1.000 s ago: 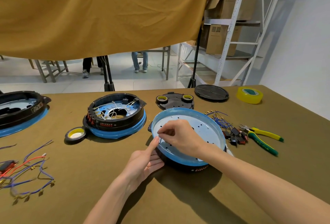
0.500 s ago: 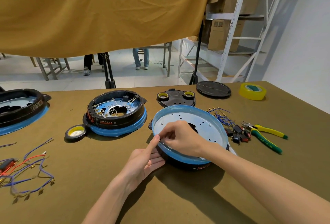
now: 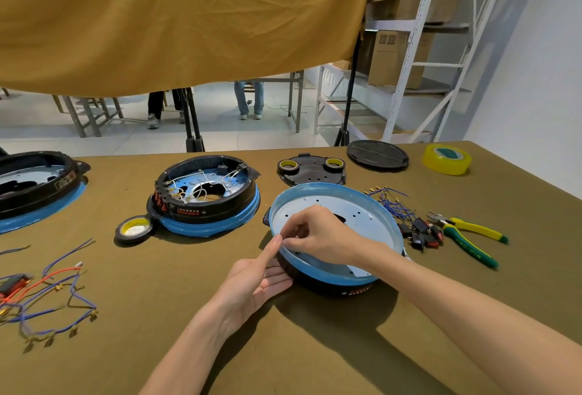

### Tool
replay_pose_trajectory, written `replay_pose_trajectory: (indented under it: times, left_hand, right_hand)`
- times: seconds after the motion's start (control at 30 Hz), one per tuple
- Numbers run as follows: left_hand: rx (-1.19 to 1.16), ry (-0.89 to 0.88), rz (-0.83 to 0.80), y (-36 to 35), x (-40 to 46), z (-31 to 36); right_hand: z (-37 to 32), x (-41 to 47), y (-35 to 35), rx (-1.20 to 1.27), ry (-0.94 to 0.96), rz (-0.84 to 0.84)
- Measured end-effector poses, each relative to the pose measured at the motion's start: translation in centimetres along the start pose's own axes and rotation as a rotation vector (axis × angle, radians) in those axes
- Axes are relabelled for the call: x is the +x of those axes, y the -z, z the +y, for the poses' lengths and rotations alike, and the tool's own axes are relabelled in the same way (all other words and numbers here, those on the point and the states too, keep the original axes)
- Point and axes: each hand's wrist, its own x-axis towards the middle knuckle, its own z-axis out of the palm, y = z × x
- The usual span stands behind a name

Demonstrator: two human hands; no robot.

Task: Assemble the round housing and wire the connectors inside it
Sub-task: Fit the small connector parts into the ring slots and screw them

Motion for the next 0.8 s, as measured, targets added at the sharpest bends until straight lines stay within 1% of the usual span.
replay_pose_trajectory:
  times: [0.17, 0.27, 0.33, 0.47, 0.57, 0.8]
  left_hand:
    - [0.001, 0.004, -0.013, 0.0, -0.1, 0.1]
    - [0.014, 0.0, -0.016, -0.1, -0.2, 0.1]
    - [0.017, 0.001, -0.013, -0.1, -0.2, 0.1]
    - [0.012, -0.003, -0.008, 0.0, 0.0, 0.0]
    - [0.016, -0.004, -0.002, 0.0, 0.2, -0.1]
    - [0.005, 0.002, -0.002, -0.1, 0.1, -0.1]
  right_hand:
    - [-0.1, 1.0, 0.3, -0.003, -0.041, -0.042]
    - [0.2, 0.9, 0.1, 0.002, -0.093, -0.038]
    - [0.2, 0.8, -0.1, -0.001, -0.094, -0.045]
    - [-0.1, 0.9, 0.7, 0.035, -0.101, -0.112]
    - [-0.2, 0.9, 0.9, 0.065, -0.114, -0.12]
    - [-0.4, 1.8, 0.9, -0.009, -0.157, -0.137]
